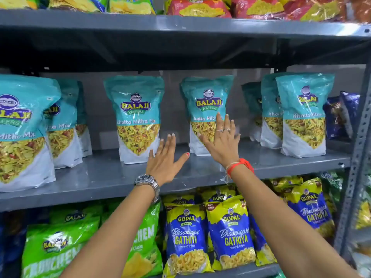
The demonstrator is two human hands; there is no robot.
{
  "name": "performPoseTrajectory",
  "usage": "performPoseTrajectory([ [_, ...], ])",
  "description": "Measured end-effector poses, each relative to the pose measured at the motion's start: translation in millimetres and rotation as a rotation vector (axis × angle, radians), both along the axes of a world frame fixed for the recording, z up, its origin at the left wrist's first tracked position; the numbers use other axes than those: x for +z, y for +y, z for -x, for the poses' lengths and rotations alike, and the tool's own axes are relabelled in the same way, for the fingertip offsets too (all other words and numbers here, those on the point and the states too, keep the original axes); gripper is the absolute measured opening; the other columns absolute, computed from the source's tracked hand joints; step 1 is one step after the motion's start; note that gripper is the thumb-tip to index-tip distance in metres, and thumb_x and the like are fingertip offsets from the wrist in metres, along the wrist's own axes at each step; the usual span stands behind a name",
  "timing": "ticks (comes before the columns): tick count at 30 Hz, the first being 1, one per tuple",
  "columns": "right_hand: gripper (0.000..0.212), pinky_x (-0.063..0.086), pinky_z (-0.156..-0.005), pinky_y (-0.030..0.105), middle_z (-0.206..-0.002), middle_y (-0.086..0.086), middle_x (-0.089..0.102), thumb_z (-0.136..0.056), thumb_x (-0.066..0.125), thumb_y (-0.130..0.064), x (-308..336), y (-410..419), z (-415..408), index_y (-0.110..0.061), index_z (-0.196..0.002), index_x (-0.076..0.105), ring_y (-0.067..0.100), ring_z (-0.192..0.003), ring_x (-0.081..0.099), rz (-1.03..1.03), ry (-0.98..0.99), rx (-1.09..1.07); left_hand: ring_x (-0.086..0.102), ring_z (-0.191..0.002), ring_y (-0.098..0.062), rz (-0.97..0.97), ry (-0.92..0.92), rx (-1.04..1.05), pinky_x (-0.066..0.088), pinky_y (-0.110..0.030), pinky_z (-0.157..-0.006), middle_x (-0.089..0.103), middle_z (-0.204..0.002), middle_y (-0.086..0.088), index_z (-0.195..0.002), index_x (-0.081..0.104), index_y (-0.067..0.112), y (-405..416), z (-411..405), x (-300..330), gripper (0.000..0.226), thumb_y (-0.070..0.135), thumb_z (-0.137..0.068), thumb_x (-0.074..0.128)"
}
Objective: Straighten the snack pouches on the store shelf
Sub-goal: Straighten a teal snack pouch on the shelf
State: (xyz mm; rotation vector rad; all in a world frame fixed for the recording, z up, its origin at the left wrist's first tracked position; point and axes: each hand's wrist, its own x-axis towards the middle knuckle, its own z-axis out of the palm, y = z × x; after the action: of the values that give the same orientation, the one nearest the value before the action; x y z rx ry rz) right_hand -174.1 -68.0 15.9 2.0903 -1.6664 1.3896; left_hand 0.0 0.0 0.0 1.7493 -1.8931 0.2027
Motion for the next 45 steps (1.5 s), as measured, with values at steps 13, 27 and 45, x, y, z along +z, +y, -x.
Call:
performPoseTrajectory([
  [13, 0.114, 0.037, -0.105, 0.05, -0.152, 0.023, 0.028, -0.079, 0.066, -0.059, -10, -43, -11, -0.004, -0.152, -0.003, 0.04, -0.139, 0.029, -0.297, -0.305, 0.039, 0.007, -0.146, -0.018, -0.384, -0.162, 0.024, 0.011, -0.041, -0.118, 0.007, -0.16, 0.004, -0.151, 0.008, 0.018, -9, -2, -14, 0.079, 0.065, -0.089, 0.024],
  [27, 0.138, 0.047, -0.095, 0.051, -0.147, 0.019, 0.034, -0.06, 0.08, -0.061, 4, -62, -37, -0.015, -0.152, -0.011, 0.038, -0.131, 0.039, -0.368, -0.323, -0.197, 0.015, -0.145, -0.018, -0.324, -0.227, 0.043, 0.014, -0.04, -0.115, 0.015, -0.159, 0.004, -0.15, 0.019, 0.02, -11, -2, -17, 0.077, 0.066, -0.088, 0.022],
  [45, 0.129, 0.044, -0.098, 0.049, -0.139, 0.019, 0.041, -0.056, 0.086, -0.054, -2, -33, -4, -0.013, -0.15, 0.008, 0.039, -0.129, 0.043, -0.296, -0.319, -0.087, 0.012, -0.146, -0.018, -0.362, -0.203, 0.031, 0.011, -0.042, -0.117, 0.013, -0.159, 0.005, -0.15, 0.017, 0.021, -8, -4, -16, 0.078, 0.068, -0.087, 0.02],
])
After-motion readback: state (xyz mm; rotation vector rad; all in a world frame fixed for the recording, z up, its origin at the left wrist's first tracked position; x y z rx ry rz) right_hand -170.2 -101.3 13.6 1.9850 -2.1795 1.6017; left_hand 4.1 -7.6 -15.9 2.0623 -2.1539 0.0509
